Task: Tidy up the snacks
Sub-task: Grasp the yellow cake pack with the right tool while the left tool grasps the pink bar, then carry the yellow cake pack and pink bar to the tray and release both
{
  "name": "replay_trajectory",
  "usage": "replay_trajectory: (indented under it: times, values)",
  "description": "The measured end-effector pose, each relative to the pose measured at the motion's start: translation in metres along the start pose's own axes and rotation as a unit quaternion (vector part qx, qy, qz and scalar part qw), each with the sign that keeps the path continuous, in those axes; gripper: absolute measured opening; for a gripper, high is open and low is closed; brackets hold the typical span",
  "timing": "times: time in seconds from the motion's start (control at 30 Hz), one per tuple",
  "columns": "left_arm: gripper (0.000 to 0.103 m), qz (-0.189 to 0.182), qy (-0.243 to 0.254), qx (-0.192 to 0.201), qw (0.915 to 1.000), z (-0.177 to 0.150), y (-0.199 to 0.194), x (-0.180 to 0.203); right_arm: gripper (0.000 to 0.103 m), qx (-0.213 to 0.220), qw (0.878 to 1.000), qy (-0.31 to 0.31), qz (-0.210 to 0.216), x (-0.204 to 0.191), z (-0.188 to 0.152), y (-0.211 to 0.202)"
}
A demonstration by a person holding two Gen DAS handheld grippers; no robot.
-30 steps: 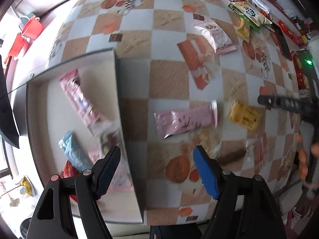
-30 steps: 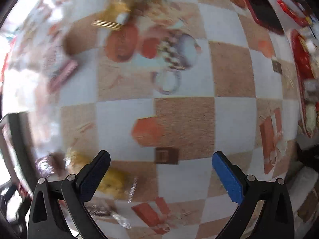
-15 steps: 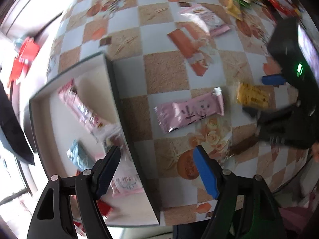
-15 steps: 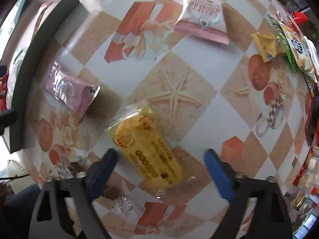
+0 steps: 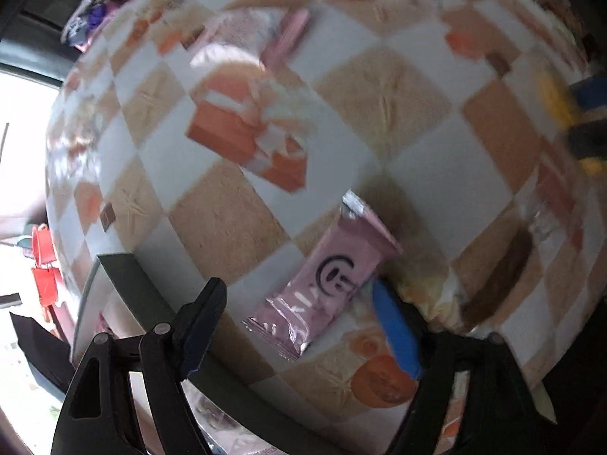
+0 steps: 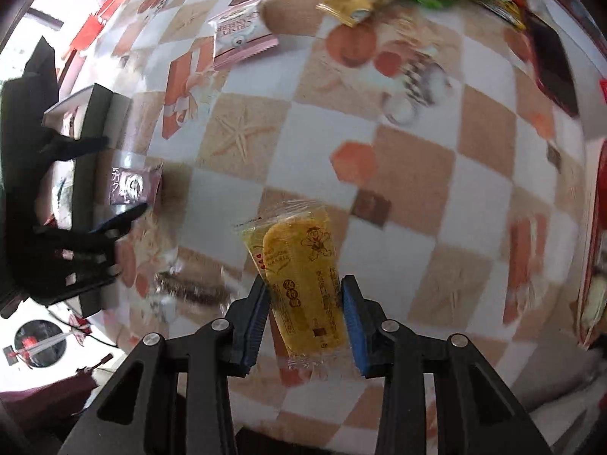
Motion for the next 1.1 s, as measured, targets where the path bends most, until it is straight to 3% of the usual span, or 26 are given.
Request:
replay_trajectory:
  times: [0.07,0.1,0.13,0.17,0.2,0.23,0.37,0.53,0.8,1.1]
  values:
    - [0.081,-0.032,-0.028,-0.019,0.9989,0.003,0.005,-0.005,0.04,0.003,1.0,0.013,0.007,0.003,-0.011,-0.003]
    - [0.071,-0.046,-0.048,-0.015,0.9977,0.004,0.005,-0.008,0.04,0.003,1.0,0.022,0.013,0.005,-0.015,-0.005]
    - [0.054,-0.071,-0.069,-0.014,0.995,0.005,0.004,-0.013,0.04,0.003,0.999,0.03,0.018,0.007,-0.033,-0.007]
    - [0.047,-0.086,-0.089,-0.014,0.9922,0.007,0.003,-0.015,0.04,0.002,0.999,0.036,0.021,0.012,-0.037,-0.006]
    - [0.033,-0.082,-0.099,-0.013,0.9917,0.008,0.001,-0.015,0.04,0.0,0.999,0.044,0.025,0.017,-0.041,-0.005]
    - [0.028,-0.084,-0.106,-0.014,0.9908,0.008,0.0,-0.014,0.04,-0.001,0.999,0.047,0.027,0.017,-0.051,-0.003]
    - [0.027,-0.08,-0.154,-0.026,0.9845,-0.002,-0.004,-0.003,0.04,-0.01,0.997,0.061,0.034,0.01,-0.075,-0.01]
    - [0.027,-0.101,-0.205,-0.01,0.9736,-0.034,-0.025,0.0,0.04,-0.012,0.998,0.058,0.036,0.005,-0.086,-0.01]
    - [0.027,-0.092,-0.234,0.014,0.9679,-0.095,-0.056,-0.003,0.04,-0.019,0.999,0.037,0.034,-0.027,-0.092,-0.002]
    - [0.027,-0.073,-0.309,0.041,0.9474,-0.177,-0.092,-0.049,0.04,-0.014,0.999,-0.036,0.017,-0.087,-0.084,-0.002]
Point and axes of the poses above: each gripper's, at about its wrist camera, not at the fingertips, and y roughly the way its jaws point, x to its right, z to its top, the point moved 1 cm from there along y, roughly the way its jaws point, and after that the axes turned 3 degrees about -z, right-handed, at the moved point
